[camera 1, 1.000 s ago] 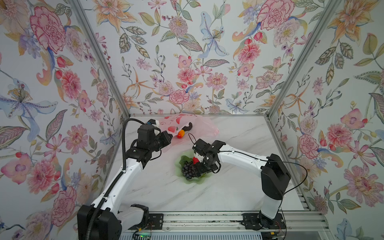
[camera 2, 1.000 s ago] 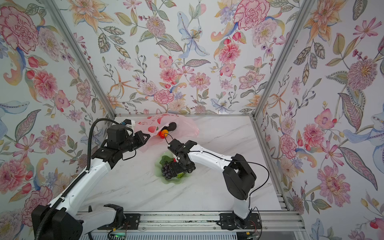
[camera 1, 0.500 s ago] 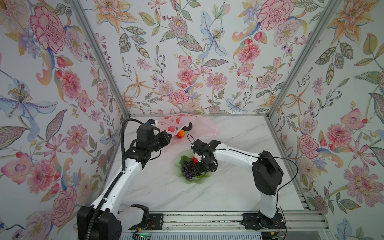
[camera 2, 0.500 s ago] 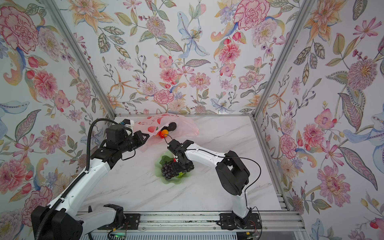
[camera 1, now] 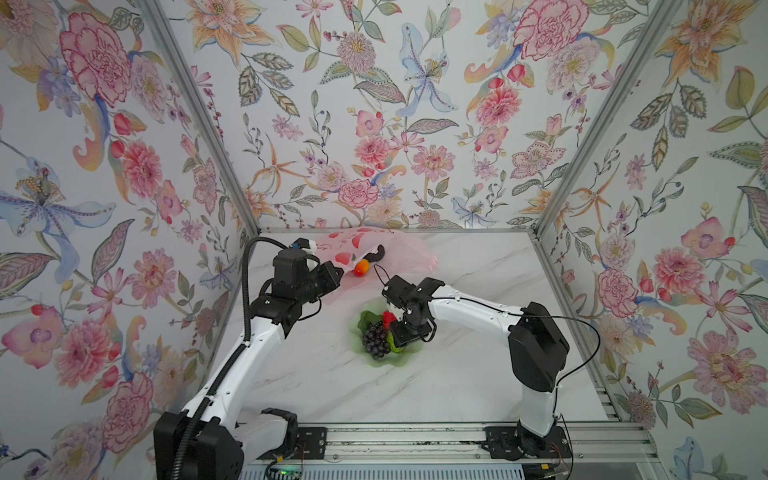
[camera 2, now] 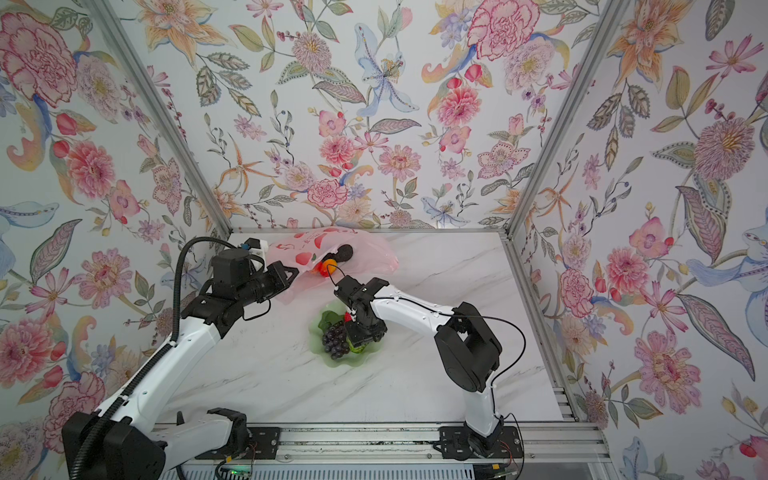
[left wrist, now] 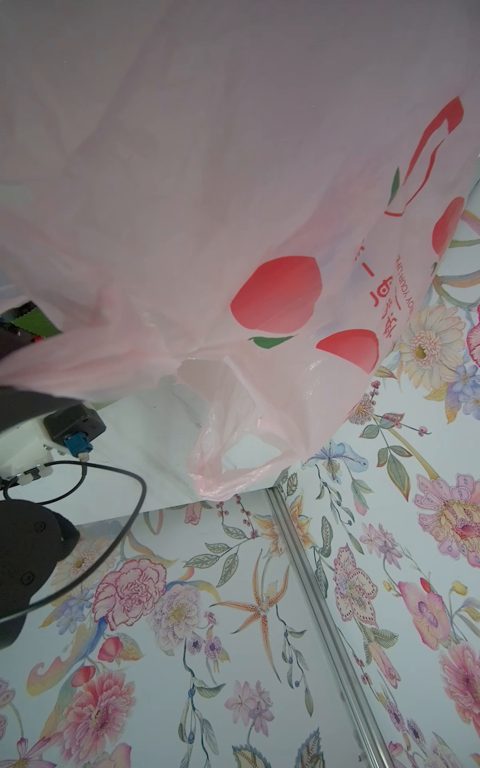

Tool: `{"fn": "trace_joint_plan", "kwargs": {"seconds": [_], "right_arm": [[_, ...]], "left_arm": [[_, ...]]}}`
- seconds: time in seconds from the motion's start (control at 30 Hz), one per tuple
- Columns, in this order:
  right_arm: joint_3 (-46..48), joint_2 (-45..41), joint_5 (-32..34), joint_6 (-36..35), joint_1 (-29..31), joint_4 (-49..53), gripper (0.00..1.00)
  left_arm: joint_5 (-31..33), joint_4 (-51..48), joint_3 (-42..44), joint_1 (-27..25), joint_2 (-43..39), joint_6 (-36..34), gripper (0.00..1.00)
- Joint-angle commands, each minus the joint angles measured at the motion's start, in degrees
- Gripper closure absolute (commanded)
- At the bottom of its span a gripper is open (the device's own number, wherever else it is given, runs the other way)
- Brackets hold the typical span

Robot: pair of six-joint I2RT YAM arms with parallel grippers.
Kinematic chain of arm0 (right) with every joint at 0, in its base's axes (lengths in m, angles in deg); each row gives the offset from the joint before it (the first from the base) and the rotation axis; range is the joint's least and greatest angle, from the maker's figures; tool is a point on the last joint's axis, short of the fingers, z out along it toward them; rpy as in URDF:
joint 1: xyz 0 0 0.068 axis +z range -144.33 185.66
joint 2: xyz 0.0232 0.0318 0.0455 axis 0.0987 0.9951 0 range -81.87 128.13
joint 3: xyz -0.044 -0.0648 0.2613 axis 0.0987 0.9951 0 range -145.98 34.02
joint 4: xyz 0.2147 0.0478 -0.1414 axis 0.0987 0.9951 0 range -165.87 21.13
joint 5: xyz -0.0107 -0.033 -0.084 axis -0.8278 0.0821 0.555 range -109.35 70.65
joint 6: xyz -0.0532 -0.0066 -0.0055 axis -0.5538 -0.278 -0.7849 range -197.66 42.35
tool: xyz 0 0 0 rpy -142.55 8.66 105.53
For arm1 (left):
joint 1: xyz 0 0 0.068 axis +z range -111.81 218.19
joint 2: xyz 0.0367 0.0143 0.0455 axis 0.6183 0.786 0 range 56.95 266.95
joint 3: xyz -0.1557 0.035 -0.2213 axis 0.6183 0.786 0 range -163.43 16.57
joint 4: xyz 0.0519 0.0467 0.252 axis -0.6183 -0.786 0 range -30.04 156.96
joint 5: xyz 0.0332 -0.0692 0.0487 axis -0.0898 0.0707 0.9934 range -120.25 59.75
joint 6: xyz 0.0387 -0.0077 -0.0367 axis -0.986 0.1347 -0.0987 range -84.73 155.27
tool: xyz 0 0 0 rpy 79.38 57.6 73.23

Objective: Place the fruits into the plastic bag
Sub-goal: 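Lower the right gripper onto the green bumpy fruit and close, then lift the green fruit with the right gripper up off the plate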

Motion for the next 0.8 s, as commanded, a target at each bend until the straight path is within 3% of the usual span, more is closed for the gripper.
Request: {"fn": "trace_joint_plan", "kwargs": {"seconds": [0.0, 0.77], "right_arm": [[0.6, -4.8, 0.6, 1.3, -0.6, 0.6, 0.60], [5.7, -17.1, -8.2, 6.7, -4.3, -3.6, 0.61]], "left_arm": [[-0.2, 0.1, 1.1, 0.5, -1.4, 0.5, 1.00], [-0.7, 1.5, 3.2, 0.5, -3.0, 2.1, 1.00]]}}
